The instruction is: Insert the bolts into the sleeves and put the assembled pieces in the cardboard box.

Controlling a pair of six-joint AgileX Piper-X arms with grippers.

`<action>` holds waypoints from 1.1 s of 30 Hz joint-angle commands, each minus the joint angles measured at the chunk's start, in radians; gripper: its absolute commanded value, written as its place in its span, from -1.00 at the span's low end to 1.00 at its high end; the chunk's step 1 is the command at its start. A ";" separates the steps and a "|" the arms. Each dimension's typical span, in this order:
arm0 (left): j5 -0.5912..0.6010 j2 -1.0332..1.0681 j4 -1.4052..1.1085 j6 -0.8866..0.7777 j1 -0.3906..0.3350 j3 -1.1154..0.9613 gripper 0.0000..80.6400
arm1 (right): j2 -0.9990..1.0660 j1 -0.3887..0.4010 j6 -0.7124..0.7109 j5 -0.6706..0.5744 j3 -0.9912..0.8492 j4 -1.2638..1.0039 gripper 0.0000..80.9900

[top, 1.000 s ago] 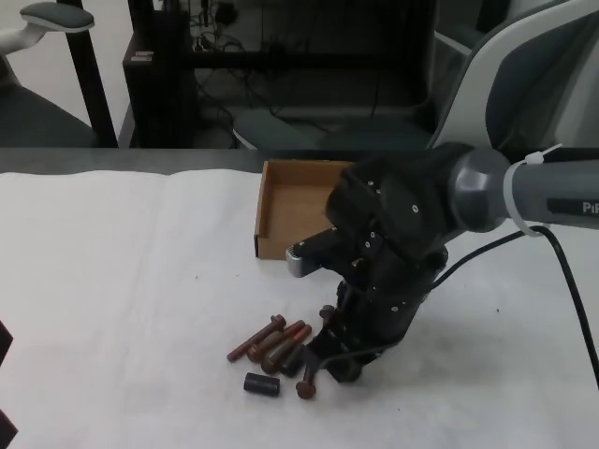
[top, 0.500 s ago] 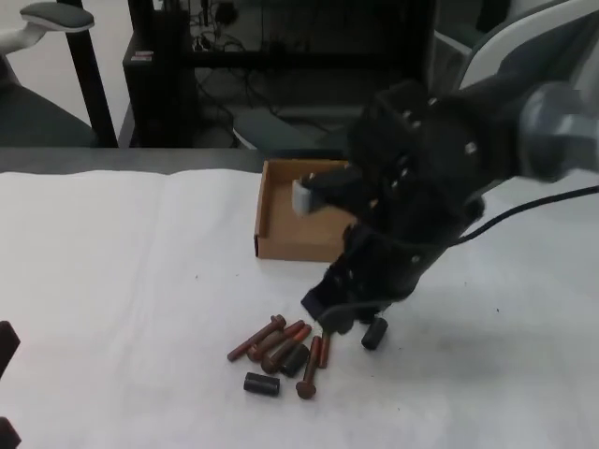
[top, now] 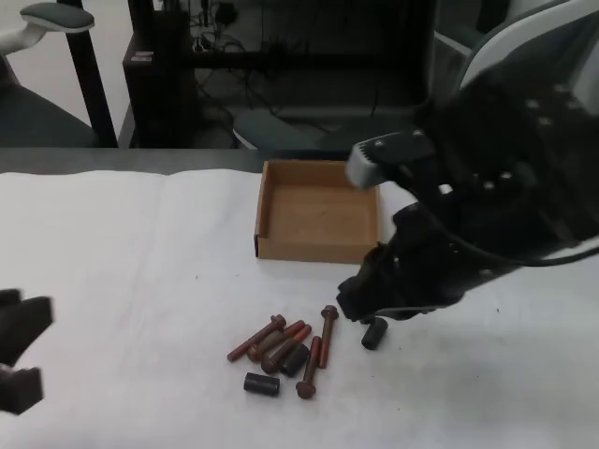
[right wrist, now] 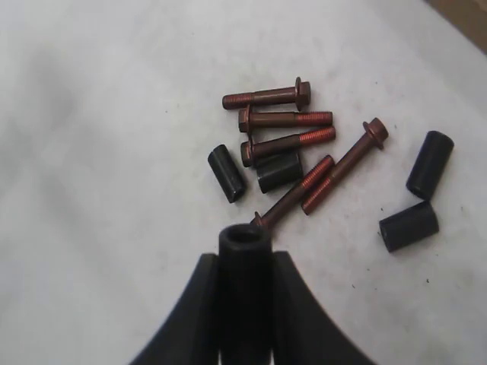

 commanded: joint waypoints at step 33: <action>-0.085 1.030 0.280 0.357 -0.406 -0.667 0.31 | -0.331 -0.099 0.024 -0.014 0.275 -0.189 -0.99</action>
